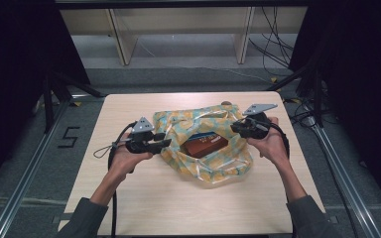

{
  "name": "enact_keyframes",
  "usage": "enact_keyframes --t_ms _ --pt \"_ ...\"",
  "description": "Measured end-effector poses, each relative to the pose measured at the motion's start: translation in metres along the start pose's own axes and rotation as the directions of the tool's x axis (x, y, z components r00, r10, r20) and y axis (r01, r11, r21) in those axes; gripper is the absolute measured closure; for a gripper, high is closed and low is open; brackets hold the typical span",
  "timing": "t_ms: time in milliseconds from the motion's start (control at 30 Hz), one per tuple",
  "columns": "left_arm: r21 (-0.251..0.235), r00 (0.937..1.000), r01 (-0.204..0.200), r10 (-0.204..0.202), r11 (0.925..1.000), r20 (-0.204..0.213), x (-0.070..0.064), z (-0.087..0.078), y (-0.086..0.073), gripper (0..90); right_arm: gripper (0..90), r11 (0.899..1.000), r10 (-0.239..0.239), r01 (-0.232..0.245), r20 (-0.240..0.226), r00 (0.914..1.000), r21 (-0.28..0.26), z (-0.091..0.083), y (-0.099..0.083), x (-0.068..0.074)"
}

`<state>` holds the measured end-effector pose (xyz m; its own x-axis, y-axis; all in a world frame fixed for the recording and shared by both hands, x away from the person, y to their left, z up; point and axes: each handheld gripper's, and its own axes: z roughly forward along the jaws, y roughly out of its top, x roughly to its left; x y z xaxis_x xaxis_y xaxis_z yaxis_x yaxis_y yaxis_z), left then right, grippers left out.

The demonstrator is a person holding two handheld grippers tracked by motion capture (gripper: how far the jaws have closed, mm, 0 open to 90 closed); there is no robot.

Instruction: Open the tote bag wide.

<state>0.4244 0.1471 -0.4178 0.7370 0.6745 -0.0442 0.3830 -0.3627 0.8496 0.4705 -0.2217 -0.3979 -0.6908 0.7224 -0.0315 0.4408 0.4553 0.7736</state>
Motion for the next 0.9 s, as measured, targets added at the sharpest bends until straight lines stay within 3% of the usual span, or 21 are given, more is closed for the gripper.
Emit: enact_keyframes --t_ms 133,167,200,233,333,367,533,567,733,767,800,900 --pt "0.002 0.9999 -0.002 0.002 1.0 0.013 -0.016 -0.003 -0.014 51.4 75.3 1.0 0.008 -0.008 -0.009 0.9999 -0.005 -0.004 -0.01 0.006" --pt "0.001 0.9998 0.007 -0.007 1.0 0.017 -0.018 -0.003 -0.017 49.2 73.4 0.999 0.023 -0.022 -0.013 0.9997 0.022 -0.006 -0.012 0.008" --pt "0.009 0.9998 -0.004 0.004 1.0 0.019 -0.02 -0.005 -0.019 47.6 72.3 0.999 0.029 -0.029 -0.013 0.9995 0.017 -0.006 -0.014 0.01" --pt "0.004 0.9998 0.015 -0.015 0.9999 0.015 -0.023 -0.006 -0.02 45.7 71.6 1.0 0.014 -0.014 -0.012 0.9998 0.022 -0.007 -0.016 0.009" --pt "-0.019 0.9999 0.006 -0.005 0.9998 0.014 -0.028 -0.01 -0.022 42.7 67.5 1.0 -0.008 0.009 -0.003 1.0 0.01 -0.008 -0.021 0.012" --pt "-0.014 0.9999 0.012 -0.012 0.9998 0.012 -0.031 -0.012 -0.022 41.6 65.2 1.0 0.001 -0.001 -0.009 1.0 0.029 -0.01 -0.023 0.014" --pt "-0.012 0.9995 0.013 -0.012 0.9999 0.029 -0.04 -0.016 -0.033 37.0 59.2 1.0 0.014 -0.014 -0.012 0.9998 0.028 -0.016 -0.033 0.02" --pt "-0.01 0.9994 0.014 -0.014 0.9998 0.032 -0.042 -0.016 -0.035 35.9 57.2 1.0 -0.01 0.01 -0.006 0.9999 0.013 -0.016 -0.036 0.019" --pt "-0.022 0.9993 0.036 -0.036 0.9991 0.009 -0.046 -0.021 -0.049 34.4 53.3 0.999 0.02 -0.02 -0.005 0.9998 0.025 -0.02 -0.047 0.025" --pt "-0.02 0.9992 0.04 -0.04 0.999 0.009 -0.047 -0.022 -0.051 34.2 52.9 1.0 -0.002 0.002 -0.001 1.0 0.011 -0.02 -0.05 0.025" --pt "-0.014 0.9993 0.037 -0.037 0.9992 0.008 -0.047 -0.024 -0.053 33.7 52.0 1.0 0.014 -0.014 -0.001 0.9999 0.008 -0.019 -0.052 0.027" --pt "-0.026 0.9994 0.032 -0.031 0.9992 0.012 -0.047 -0.027 -0.059 33.0 49.5 1.0 0.001 -0.001 0.003 1.0 0.005 -0.02 -0.057 0.028"
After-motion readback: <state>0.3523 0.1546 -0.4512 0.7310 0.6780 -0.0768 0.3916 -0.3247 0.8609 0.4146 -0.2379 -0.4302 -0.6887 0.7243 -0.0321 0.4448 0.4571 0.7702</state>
